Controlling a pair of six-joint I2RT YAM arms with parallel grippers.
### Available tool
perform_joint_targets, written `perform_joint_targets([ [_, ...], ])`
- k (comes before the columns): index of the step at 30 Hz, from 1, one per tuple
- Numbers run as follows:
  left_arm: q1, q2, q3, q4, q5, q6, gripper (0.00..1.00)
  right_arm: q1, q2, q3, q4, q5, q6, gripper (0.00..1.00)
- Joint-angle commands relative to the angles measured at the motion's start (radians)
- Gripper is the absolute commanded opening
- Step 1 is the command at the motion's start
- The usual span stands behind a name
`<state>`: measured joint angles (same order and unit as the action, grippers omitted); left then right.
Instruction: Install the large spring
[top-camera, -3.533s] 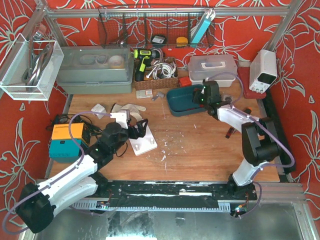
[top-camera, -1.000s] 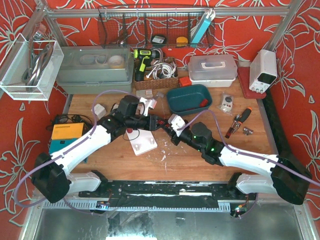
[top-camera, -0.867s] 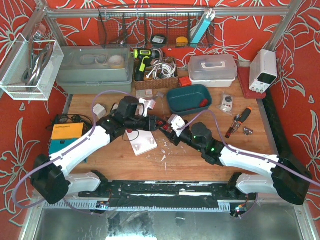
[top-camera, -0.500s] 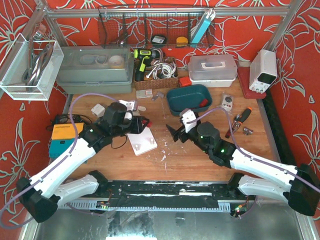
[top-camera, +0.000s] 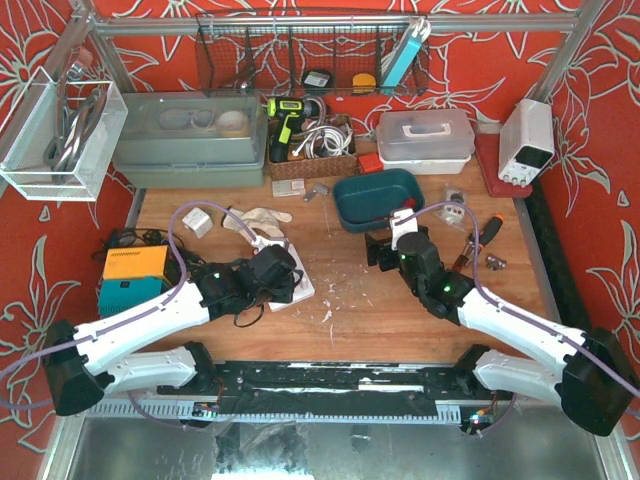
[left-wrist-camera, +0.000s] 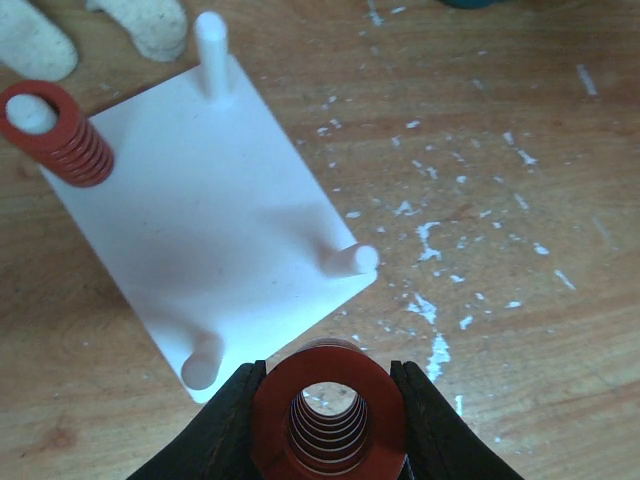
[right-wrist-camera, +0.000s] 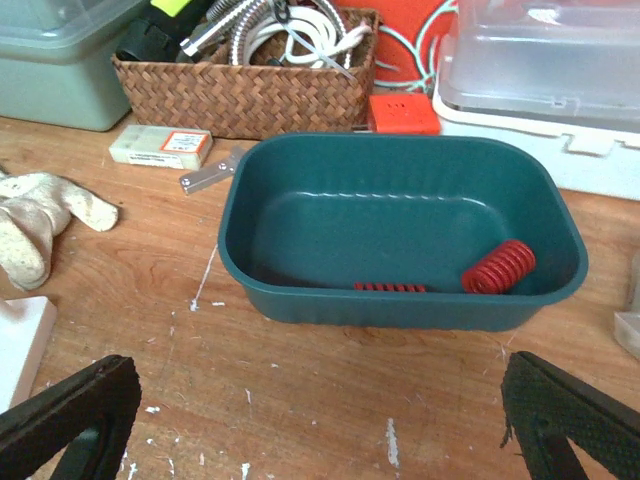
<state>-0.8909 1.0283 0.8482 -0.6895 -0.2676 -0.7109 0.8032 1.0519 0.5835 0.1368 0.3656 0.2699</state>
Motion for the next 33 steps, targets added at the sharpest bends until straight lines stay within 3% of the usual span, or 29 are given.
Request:
perform_joint_targets([
  [1,-0.029,0.020,-0.010,-0.055,-0.111,-0.089,0.00,-0.019,0.003,-0.026,-0.012,0.010,0.059,0.99],
  [20,-0.032,0.006,-0.100,-0.030,-0.189,-0.122,0.01,-0.030,0.029,-0.025,-0.011,-0.012,0.065,0.99],
  [33,-0.028,0.031,-0.164,0.073,-0.187,-0.088,0.09,-0.033,0.031,-0.027,-0.010,-0.019,0.065,0.99],
])
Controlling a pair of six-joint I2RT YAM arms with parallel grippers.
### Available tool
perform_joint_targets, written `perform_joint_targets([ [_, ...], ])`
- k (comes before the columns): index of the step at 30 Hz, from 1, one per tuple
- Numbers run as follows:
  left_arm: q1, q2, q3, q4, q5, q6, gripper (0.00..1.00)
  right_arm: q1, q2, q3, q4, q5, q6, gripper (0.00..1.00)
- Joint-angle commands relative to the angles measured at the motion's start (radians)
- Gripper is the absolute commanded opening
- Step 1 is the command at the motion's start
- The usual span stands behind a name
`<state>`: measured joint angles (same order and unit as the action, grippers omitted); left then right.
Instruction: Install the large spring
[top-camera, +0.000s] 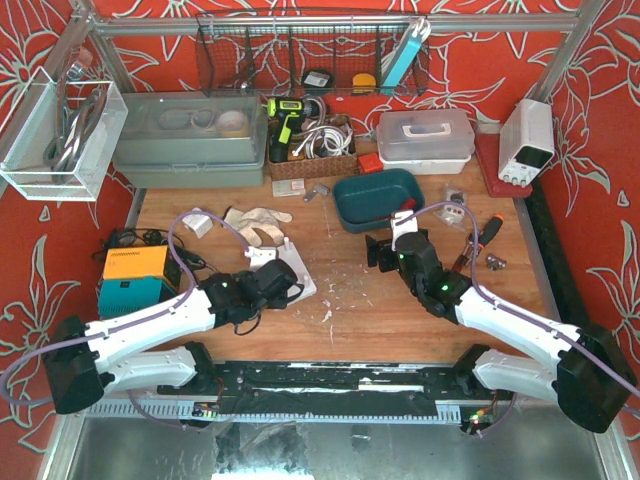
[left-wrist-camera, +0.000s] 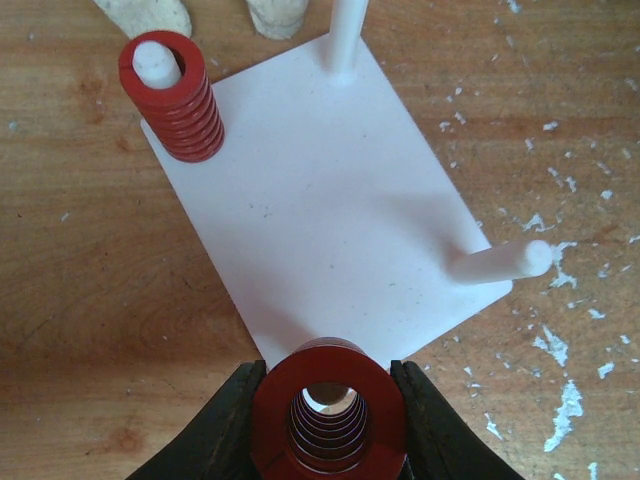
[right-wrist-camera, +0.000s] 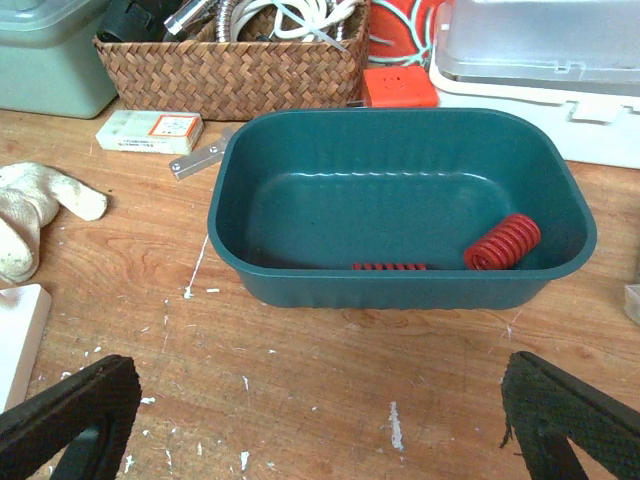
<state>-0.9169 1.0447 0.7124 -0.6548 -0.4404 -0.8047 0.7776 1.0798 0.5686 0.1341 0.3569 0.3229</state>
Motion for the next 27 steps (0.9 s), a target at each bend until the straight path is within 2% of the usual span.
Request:
perform_joint_targets([
  [1,-0.002,0.018,-0.029,0.039,-0.016,0.007,0.09,-0.008,0.004,-0.012,-0.008,-0.010,0.011,0.99],
  [9,0.000,0.025,-0.010,0.038,-0.033,0.024,0.10,-0.009,0.001,-0.013,-0.008,-0.010,0.010,0.99],
  [16,0.005,0.045,-0.056,0.075,-0.021,0.022,0.26,-0.009,0.006,-0.015,-0.006,-0.007,0.011,0.99],
  [27,0.007,0.046,-0.049,0.081,-0.005,0.030,0.48,-0.012,0.016,-0.006,-0.018,-0.010,0.013,0.99],
])
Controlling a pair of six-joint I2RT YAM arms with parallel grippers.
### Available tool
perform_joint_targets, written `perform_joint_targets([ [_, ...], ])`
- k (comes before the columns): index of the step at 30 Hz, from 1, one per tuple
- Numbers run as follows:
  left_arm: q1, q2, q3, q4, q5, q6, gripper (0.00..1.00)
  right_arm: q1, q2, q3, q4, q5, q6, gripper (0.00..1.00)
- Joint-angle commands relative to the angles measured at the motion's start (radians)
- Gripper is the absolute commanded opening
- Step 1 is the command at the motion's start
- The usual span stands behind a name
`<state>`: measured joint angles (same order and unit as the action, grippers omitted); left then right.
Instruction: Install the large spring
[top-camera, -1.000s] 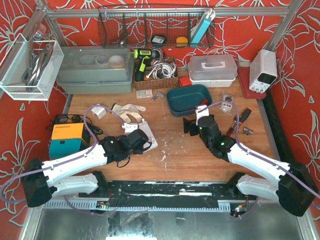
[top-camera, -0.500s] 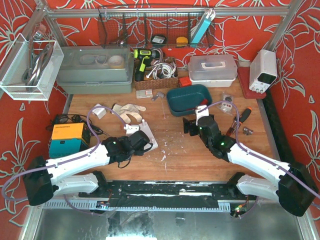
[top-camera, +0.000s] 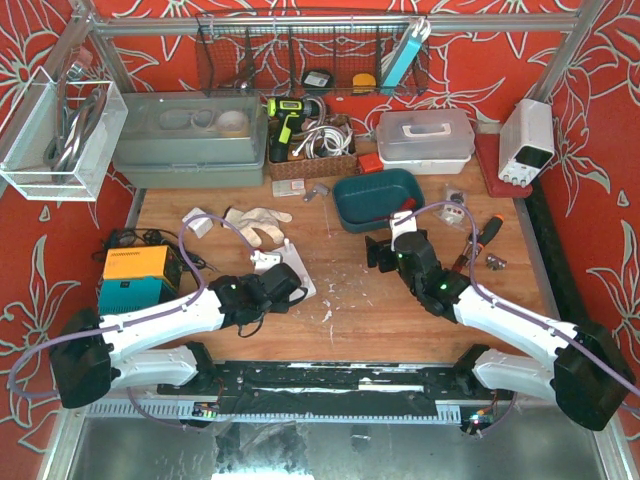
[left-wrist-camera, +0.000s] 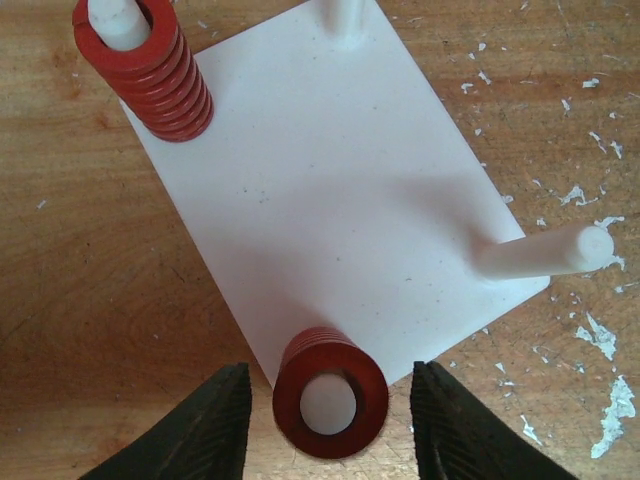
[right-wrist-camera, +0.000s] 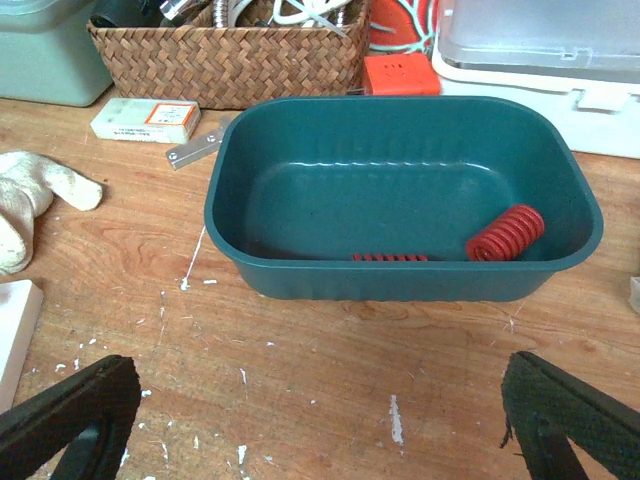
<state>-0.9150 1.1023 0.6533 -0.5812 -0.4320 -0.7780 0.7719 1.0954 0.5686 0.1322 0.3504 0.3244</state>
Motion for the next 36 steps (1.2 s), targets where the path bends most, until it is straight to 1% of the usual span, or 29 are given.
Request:
perform_joint_targets([
  [1,0.005,-0.015,0.013,0.006,-0.013,0.006,0.50,-0.006,0.001,-0.006,-0.017,-0.004,0.011,0.99],
  [4,0.005,-0.032,0.028,0.000,-0.014,0.020,0.58,-0.006,-0.001,-0.005,-0.020,-0.002,0.011,0.99],
  [6,0.005,-0.044,0.046,0.001,-0.021,0.038,0.61,-0.008,-0.001,-0.003,-0.026,-0.004,0.014,0.99],
  [10,0.005,-0.073,0.109,0.043,-0.020,0.107,0.71,-0.010,0.004,0.009,-0.035,-0.008,0.039,0.99],
  [11,0.005,-0.084,0.122,0.069,-0.017,0.129,0.74,-0.012,0.010,0.015,-0.042,-0.006,0.050,0.99],
  [13,0.005,-0.103,0.135,0.143,-0.012,0.179,0.83,-0.017,0.026,0.036,-0.068,0.008,0.084,0.99],
  [14,0.005,-0.145,0.132,0.188,-0.016,0.208,0.88,-0.022,0.038,0.053,-0.093,0.015,0.106,0.99],
  [16,0.006,-0.183,0.111,0.291,-0.035,0.264,0.95,-0.037,0.064,0.094,-0.150,0.025,0.151,0.99],
  [18,0.005,-0.216,0.075,0.395,-0.055,0.311,1.00,-0.063,0.088,0.141,-0.209,0.024,0.208,0.98],
  [20,0.005,-0.239,0.037,0.484,-0.072,0.349,1.00,-0.100,0.110,0.191,-0.260,0.005,0.252,0.98],
  [22,0.005,-0.255,-0.002,0.565,-0.091,0.382,1.00,-0.136,0.132,0.219,-0.273,-0.035,0.295,0.97],
  [26,0.005,-0.260,-0.079,0.646,-0.108,0.438,1.00,-0.205,0.198,0.271,-0.251,-0.094,0.336,0.94],
  [30,0.005,-0.250,-0.139,0.679,-0.134,0.475,1.00,-0.257,0.321,0.346,-0.259,-0.140,0.343,0.90],
  [32,0.004,-0.251,-0.177,0.724,-0.121,0.482,1.00,-0.284,0.385,0.395,-0.279,-0.160,0.346,0.87],
  [34,0.004,-0.253,-0.218,0.784,-0.106,0.508,1.00,-0.308,0.462,0.455,-0.305,-0.192,0.322,0.85],
  [36,0.004,-0.254,-0.241,0.817,-0.123,0.531,1.00,-0.320,0.539,0.525,-0.367,-0.181,0.293,0.82],
])
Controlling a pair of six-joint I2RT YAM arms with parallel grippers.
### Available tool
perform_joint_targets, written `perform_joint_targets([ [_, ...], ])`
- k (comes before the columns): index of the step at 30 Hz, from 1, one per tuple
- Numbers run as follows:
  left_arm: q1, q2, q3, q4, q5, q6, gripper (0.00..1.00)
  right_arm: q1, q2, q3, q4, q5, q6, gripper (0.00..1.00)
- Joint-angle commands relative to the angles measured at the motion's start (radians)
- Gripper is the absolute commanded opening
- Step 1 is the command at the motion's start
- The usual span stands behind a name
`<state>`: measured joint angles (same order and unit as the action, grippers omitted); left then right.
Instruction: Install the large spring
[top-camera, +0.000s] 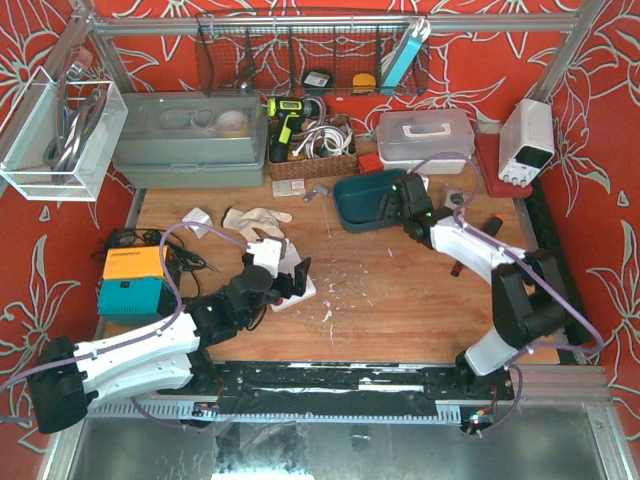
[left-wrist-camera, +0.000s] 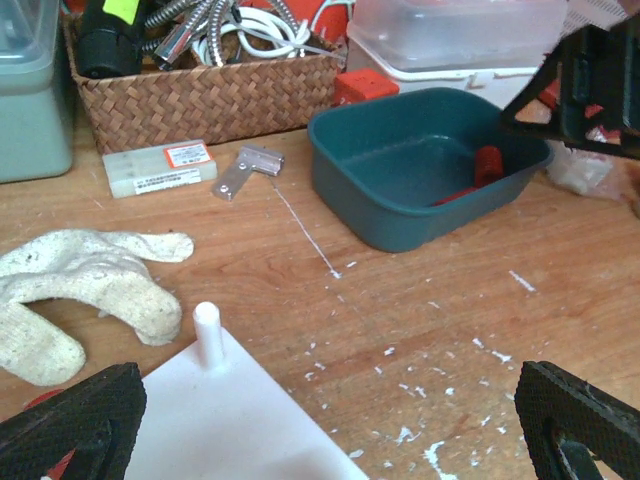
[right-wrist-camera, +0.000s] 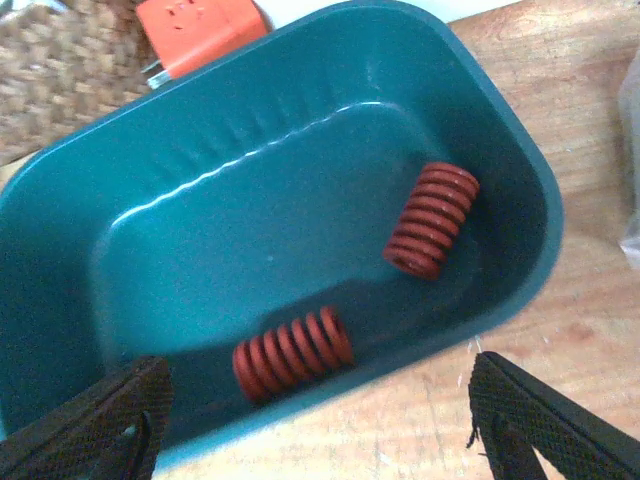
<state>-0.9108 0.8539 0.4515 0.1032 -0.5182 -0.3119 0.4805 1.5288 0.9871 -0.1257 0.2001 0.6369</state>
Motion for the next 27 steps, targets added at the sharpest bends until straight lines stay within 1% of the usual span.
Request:
perform_joint_targets([
  [1,0.000,-0.006,-0.045,0.143,-0.041,0.075,1.00,-0.030,0.132,0.140,-0.146,0.002,-0.015,0.82],
  [2,0.000,-0.008,-0.052,0.152,-0.045,0.083,1.00,-0.032,0.150,0.169,-0.193,0.029,0.003,0.81],
  [4,0.000,-0.016,-0.071,0.176,-0.050,0.097,1.00,-0.032,0.177,0.206,-0.229,0.046,0.026,0.81],
  [8,0.000,-0.049,-0.127,0.230,-0.049,0.115,1.00,-0.032,0.221,0.274,-0.276,0.030,0.033,0.81],
  [10,0.000,-0.063,-0.138,0.226,-0.045,0.112,1.00,-0.031,0.233,0.293,-0.295,0.023,0.022,0.80],
  [16,0.000,-0.103,-0.143,0.217,-0.018,0.100,1.00,-0.031,0.201,0.324,-0.375,0.091,0.023,0.79],
  [19,0.000,-0.121,-0.152,0.216,-0.009,0.093,1.00,-0.031,0.171,0.339,-0.465,0.136,0.095,0.79],
  [21,0.000,-0.134,-0.155,0.213,-0.006,0.092,1.00,-0.031,0.163,0.341,-0.514,0.139,0.151,0.78],
  [22,0.000,-0.140,-0.154,0.212,-0.004,0.090,1.00,-0.031,0.162,0.340,-0.534,0.139,0.175,0.77],
  [24,0.000,-0.149,-0.157,0.211,0.001,0.089,1.00,-0.031,0.162,0.329,-0.548,0.138,0.224,0.72],
  [27,0.000,-0.158,-0.157,0.210,0.004,0.088,1.00,-0.031,0.160,0.295,-0.489,0.094,0.239,0.66],
])
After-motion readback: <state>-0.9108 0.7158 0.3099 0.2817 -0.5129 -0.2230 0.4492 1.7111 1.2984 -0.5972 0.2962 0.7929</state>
